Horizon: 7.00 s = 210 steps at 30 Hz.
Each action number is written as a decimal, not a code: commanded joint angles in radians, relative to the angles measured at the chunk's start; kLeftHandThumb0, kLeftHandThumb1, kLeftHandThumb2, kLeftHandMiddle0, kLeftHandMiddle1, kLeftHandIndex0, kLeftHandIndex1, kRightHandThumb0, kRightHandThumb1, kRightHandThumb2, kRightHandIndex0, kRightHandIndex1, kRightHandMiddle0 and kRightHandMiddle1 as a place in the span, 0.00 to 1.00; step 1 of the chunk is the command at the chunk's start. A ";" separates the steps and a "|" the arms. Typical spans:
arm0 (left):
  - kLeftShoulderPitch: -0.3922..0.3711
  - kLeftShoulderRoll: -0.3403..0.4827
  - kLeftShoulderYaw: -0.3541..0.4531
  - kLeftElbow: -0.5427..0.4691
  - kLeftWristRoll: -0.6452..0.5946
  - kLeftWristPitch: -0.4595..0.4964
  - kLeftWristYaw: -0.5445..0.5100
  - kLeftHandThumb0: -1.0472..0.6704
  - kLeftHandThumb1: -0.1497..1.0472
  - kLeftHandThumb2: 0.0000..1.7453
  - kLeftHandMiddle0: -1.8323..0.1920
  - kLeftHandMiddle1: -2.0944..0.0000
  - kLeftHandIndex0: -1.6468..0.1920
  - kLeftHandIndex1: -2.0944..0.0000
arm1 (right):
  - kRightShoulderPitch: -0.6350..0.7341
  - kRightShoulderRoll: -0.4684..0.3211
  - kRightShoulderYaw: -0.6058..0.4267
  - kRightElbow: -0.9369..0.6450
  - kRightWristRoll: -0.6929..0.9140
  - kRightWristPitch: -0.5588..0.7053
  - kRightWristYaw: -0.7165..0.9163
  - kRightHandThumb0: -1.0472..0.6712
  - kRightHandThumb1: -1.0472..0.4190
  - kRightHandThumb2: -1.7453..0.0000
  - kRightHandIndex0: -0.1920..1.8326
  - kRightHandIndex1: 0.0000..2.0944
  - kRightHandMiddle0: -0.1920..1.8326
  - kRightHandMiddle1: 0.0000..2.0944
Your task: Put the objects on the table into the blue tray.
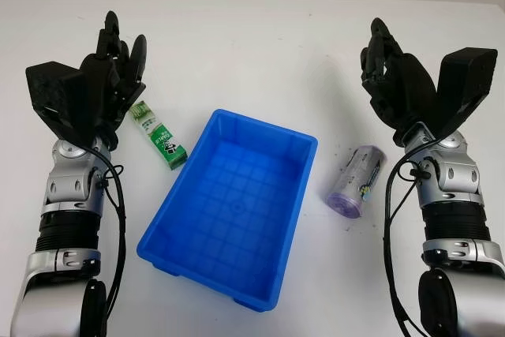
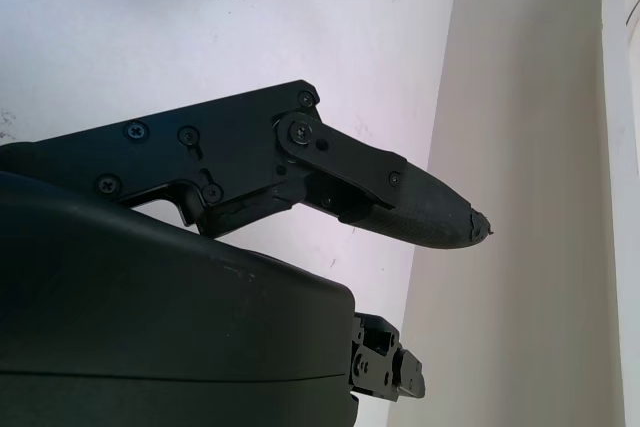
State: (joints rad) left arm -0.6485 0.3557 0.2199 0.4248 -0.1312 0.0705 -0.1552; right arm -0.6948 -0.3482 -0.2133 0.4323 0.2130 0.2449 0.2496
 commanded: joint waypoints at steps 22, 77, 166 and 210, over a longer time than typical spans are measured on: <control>0.000 0.001 -0.003 -0.020 -0.012 0.031 -0.012 0.20 1.00 0.30 1.00 1.00 1.00 1.00 | 0.051 -0.414 0.127 -0.368 -0.243 -0.223 0.349 0.44 0.18 0.98 0.26 0.11 0.23 0.09; -0.021 0.010 -0.027 -0.005 0.021 0.044 -0.023 0.20 1.00 0.29 1.00 0.98 0.99 0.98 | 0.507 -0.588 0.206 -0.407 -0.577 -0.894 0.297 0.44 0.06 0.97 0.28 0.72 0.22 0.72; -0.005 -0.024 -0.043 0.013 0.050 0.011 0.017 0.19 1.00 0.29 1.00 0.98 0.99 0.97 | -0.164 -0.188 0.180 0.007 -0.174 -0.309 0.335 0.10 0.00 0.58 0.00 0.00 0.00 0.02; -0.179 0.519 -0.084 -0.024 0.044 0.016 -0.647 0.33 0.84 0.01 0.90 0.97 0.89 0.95 | -0.042 -0.020 0.047 0.039 -0.071 -0.012 0.020 0.17 0.00 0.51 0.00 0.00 0.00 0.00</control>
State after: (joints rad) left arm -0.8078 0.8404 0.1525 0.3993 -0.0962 0.0982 -0.7774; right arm -0.7416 -0.3677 -0.1686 0.4821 0.1399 0.2271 0.2674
